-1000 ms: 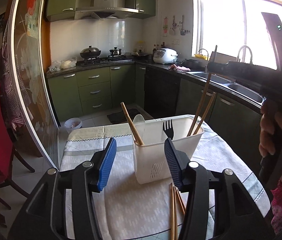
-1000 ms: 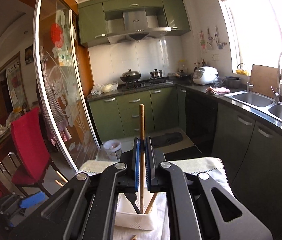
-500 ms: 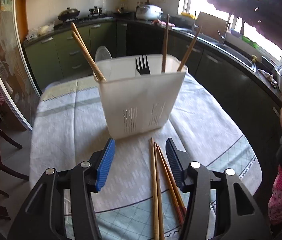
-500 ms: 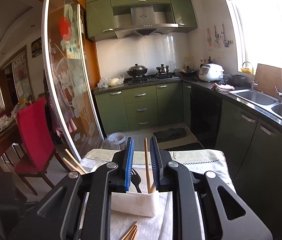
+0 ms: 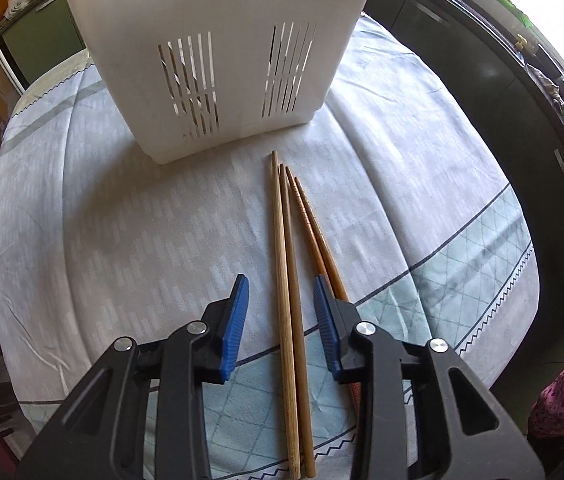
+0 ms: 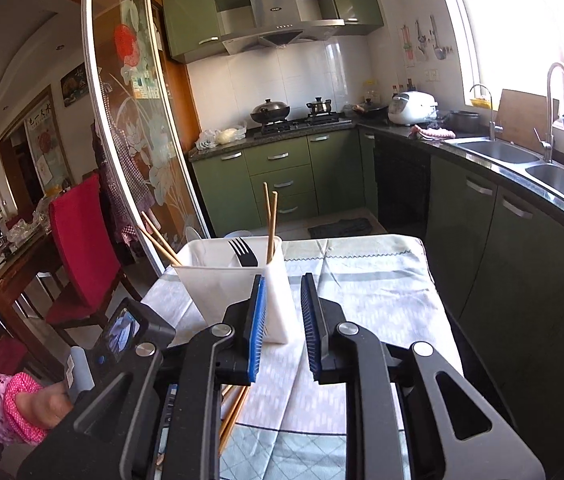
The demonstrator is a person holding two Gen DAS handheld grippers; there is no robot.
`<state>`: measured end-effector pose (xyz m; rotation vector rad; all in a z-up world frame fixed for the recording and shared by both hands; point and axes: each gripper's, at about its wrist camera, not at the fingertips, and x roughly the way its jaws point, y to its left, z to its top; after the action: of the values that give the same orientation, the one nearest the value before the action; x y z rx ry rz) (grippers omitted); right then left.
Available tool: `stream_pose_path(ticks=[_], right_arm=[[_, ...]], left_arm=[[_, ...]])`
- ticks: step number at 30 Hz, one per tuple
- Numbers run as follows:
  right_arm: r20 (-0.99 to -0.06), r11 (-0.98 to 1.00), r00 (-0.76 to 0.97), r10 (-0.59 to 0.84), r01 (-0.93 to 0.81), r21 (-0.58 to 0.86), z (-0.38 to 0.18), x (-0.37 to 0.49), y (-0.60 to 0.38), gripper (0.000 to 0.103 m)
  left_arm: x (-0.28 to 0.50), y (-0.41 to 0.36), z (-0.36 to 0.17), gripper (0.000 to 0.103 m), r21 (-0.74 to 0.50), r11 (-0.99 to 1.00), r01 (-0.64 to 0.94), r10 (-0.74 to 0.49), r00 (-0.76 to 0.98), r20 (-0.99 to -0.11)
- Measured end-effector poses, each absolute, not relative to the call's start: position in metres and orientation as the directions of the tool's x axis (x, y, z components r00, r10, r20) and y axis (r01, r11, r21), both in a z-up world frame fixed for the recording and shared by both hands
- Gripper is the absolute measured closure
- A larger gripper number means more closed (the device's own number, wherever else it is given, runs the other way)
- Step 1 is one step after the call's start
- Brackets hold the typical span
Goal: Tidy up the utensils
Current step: 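Grasp a wooden chopstick on the table with the left gripper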
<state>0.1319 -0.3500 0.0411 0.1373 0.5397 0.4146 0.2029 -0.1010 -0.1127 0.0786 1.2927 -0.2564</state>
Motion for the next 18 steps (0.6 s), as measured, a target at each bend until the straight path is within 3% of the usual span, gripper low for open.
stream_pose_path(ticks=[4,10,12,15,17,18], right_arm=[[-0.481,0.903,0.765,0.429,-0.344,0.259,0.033,0.13,-0.356,0.084],[-0.489,0.898,0.754,0.439,-0.354,0.261,0.03,0.131,-0.357,0.084],[-0.495,0.895,0.747,0.445,-0.358,0.264,0.03,0.133,-0.354,0.076],[-0.513,0.893,0.731,0.45,-0.371,0.254,0.026,0.134,-0.346,0.076],[-0.537,0.895,0.716,0.446,-0.379,0.237,0.022,0.136,-0.336,0.076],[-0.554,0.895,0.704,0.444,-0.383,0.229,0.019,0.137,-0.331,0.076]], left_arm=[[0.211,-0.102,-0.12,0.08,-0.061,0.972,0.226,-0.117,0.242,-0.963],[0.214,-0.105,-0.125,0.08,-0.029,0.971,0.238,-0.088,0.242,-0.966],[0.214,-0.109,-0.129,0.08,-0.025,0.968,0.25,-0.085,0.232,-0.969],[0.214,-0.119,-0.133,0.08,0.003,0.964,0.265,-0.063,0.239,-0.969],[0.216,-0.122,-0.134,0.085,0.02,0.964,0.264,-0.047,0.246,-0.968],[0.216,-0.123,-0.134,0.092,0.026,0.964,0.264,-0.042,0.249,-0.968]])
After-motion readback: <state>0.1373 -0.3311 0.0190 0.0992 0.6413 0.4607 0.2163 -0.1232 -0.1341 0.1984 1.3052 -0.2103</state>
